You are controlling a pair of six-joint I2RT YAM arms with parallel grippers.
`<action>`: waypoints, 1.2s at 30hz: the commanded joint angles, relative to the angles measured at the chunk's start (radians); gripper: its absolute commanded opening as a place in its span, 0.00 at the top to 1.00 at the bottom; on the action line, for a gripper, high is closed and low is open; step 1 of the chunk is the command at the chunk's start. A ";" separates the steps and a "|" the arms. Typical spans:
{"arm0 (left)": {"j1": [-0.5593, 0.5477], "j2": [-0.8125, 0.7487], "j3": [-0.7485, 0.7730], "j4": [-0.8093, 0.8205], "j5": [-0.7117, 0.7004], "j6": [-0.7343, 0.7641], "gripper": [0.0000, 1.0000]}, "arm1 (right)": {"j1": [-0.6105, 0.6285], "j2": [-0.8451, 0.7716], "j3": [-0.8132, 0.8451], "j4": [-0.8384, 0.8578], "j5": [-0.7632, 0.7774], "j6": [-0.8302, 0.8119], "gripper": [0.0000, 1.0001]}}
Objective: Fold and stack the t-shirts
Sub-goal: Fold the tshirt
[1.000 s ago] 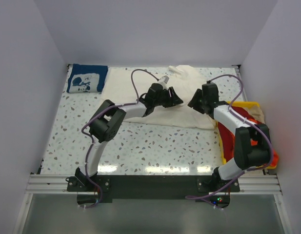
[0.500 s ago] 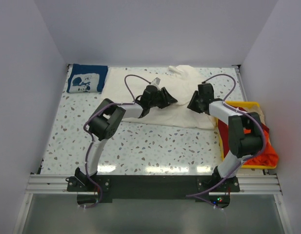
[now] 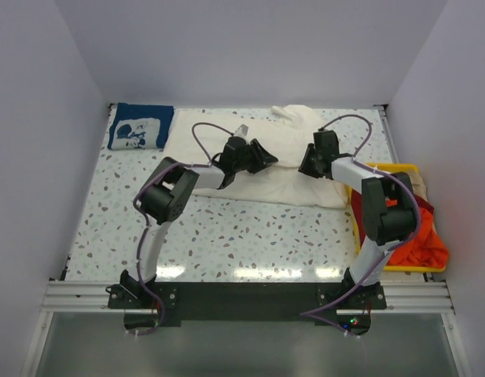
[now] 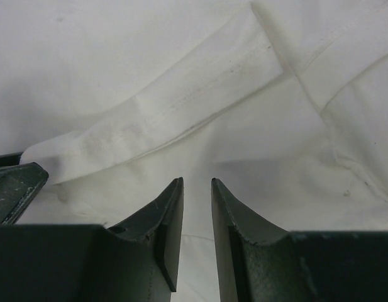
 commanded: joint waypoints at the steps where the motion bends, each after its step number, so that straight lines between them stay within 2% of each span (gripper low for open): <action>1: 0.013 -0.002 -0.001 0.069 0.012 -0.016 0.56 | 0.015 0.029 0.051 0.003 -0.017 -0.031 0.72; 13: 0.027 0.018 0.005 0.078 0.033 -0.028 0.56 | 0.052 0.115 0.152 -0.034 0.000 -0.046 0.74; 20: 0.030 0.017 -0.001 0.086 0.044 -0.021 0.55 | 0.052 0.187 0.282 -0.076 0.029 -0.066 0.73; 25: 0.045 -0.017 -0.009 0.082 0.049 0.012 0.50 | 0.052 0.245 0.371 -0.096 0.026 -0.068 0.72; 36: 0.105 -0.158 -0.113 0.068 0.052 0.087 0.47 | 0.052 0.333 0.497 -0.083 -0.003 -0.069 0.69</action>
